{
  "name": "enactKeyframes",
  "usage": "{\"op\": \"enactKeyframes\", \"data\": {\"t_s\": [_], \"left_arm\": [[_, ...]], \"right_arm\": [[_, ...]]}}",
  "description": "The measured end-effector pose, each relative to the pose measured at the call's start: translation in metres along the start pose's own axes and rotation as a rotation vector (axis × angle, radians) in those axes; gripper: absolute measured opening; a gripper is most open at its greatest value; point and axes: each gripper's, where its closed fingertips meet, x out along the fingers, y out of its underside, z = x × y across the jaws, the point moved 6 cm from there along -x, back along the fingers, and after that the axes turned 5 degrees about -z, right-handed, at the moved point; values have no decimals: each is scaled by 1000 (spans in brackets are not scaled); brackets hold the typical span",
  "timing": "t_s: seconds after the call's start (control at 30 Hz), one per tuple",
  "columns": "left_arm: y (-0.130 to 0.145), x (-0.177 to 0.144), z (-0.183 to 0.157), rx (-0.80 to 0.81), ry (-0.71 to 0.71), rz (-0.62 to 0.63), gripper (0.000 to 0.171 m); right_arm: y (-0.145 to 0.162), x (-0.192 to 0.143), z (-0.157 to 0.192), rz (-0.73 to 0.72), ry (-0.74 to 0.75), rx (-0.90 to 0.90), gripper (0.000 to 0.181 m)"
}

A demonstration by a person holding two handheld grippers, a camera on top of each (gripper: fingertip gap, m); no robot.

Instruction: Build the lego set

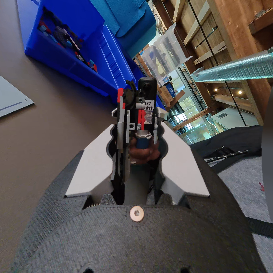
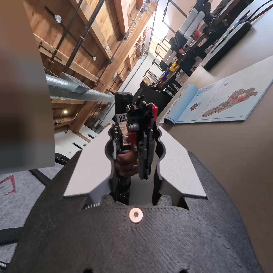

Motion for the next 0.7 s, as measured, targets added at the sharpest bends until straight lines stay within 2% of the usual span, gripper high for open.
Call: {"op": "enactKeyframes", "data": {"t_s": [0.7], "left_arm": [[0, 7, -1, -14, 7, -21, 55]], "right_arm": [[-3, -4, 1, -35, 25, -32, 56]]}}
